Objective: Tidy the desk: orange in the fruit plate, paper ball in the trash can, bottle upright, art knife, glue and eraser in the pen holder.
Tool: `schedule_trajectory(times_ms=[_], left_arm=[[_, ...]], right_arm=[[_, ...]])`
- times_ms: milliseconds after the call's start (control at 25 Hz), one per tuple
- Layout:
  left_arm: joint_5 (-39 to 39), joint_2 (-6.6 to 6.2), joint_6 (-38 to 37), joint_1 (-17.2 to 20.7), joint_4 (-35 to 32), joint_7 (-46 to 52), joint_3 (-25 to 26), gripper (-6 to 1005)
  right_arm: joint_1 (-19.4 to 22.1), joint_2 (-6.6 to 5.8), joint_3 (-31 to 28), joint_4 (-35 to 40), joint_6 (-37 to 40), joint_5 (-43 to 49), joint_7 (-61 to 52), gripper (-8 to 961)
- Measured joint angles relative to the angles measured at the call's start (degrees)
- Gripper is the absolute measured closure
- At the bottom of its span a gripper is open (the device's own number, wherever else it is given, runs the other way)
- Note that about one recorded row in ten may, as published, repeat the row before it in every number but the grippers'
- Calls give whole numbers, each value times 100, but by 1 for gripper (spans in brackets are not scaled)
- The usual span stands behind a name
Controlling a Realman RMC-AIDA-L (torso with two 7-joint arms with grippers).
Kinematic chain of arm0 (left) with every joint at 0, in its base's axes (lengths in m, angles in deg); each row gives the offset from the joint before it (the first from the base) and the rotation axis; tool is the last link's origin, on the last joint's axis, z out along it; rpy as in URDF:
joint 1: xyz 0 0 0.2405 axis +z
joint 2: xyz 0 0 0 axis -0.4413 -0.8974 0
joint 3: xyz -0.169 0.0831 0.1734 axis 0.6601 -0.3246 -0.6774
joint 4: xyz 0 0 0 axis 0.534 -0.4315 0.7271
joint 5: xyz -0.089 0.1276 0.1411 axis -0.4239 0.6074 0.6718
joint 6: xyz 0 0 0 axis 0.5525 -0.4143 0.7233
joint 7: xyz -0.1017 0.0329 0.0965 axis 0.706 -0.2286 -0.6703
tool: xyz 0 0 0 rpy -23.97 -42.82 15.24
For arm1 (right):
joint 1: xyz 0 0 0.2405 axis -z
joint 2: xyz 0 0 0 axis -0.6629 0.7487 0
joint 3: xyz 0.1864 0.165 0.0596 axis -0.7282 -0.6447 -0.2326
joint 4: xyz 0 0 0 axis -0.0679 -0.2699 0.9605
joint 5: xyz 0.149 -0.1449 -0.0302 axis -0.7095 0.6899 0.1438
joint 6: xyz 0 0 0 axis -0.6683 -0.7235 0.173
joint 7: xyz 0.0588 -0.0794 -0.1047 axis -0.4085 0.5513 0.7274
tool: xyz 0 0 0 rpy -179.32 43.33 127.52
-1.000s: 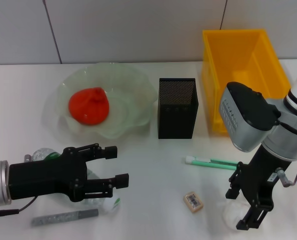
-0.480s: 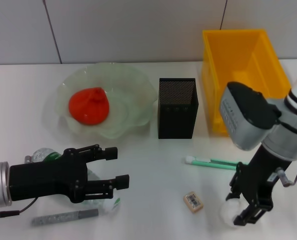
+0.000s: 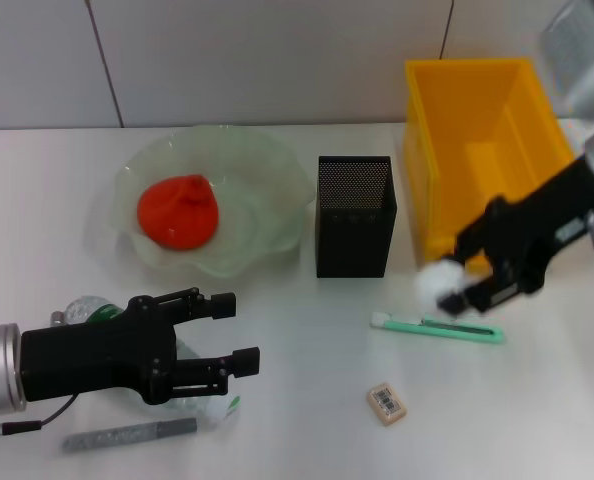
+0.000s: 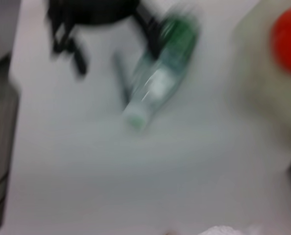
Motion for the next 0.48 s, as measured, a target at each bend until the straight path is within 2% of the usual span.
schedule_trajectory(times_ms=[160, 320, 480], left_arm=[[-8, 7, 0, 0, 5, -8, 0, 157], [-12, 8, 0, -1, 15, -43, 0, 157], [-14, 9, 0, -13, 18, -46, 0, 157]], right_arm=[[49, -96, -702, 180, -68, -297, 33, 448], [183, -106, -1208, 306, -403, -529, 31, 448], [487, -86, -1488, 455, -964, -1112, -56, 446]])
